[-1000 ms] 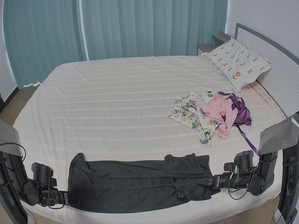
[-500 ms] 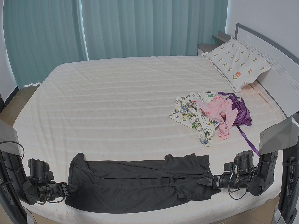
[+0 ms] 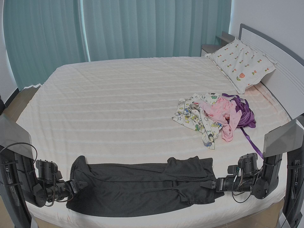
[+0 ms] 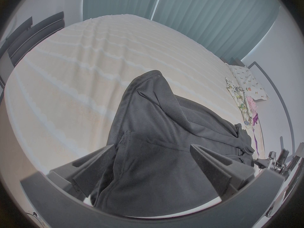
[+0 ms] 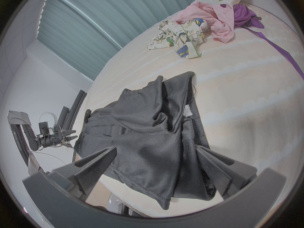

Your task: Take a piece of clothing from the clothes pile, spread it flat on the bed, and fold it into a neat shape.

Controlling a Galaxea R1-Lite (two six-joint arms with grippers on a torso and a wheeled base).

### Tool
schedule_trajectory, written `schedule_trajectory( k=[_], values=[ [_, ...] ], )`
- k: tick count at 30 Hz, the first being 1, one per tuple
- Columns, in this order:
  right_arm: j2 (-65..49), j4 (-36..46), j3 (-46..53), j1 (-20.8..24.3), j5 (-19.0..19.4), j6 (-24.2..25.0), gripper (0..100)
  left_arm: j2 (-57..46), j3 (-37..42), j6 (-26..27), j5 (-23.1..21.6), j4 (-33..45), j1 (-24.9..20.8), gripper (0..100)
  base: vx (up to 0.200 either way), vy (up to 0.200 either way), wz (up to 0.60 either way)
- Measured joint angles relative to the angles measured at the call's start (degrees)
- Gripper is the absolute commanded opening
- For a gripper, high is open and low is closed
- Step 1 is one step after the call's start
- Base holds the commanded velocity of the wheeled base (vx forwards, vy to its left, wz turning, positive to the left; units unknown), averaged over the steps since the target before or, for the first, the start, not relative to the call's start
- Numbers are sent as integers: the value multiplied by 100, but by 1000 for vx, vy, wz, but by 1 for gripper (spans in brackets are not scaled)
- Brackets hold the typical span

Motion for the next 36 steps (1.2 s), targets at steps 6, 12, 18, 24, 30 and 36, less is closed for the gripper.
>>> schedule_trajectory(
  k=[6,12,18,24,30,36],
  values=[
    [41,-2,-11,0,-5,0,100,450,-40,52,74,-539,-71,0,0,0,0],
    [61,-5,-22,0,-7,0,100,720,-68,82,499,-717,-74,0,0,0,0],
    [74,-2,-24,0,-7,0,100,817,-21,38,857,-736,-43,0,0,0,0],
    [79,-5,-26,0,-7,0,100,830,-10,-5,868,-903,111,0,0,0,0],
    [99,-7,-33,0,-5,0,100,833,98,-13,870,-1218,329,0,0,0,0],
    [112,-16,-30,0,-2,0,100,861,183,-13,845,-1513,422,0,0,0,0]
  ],
)
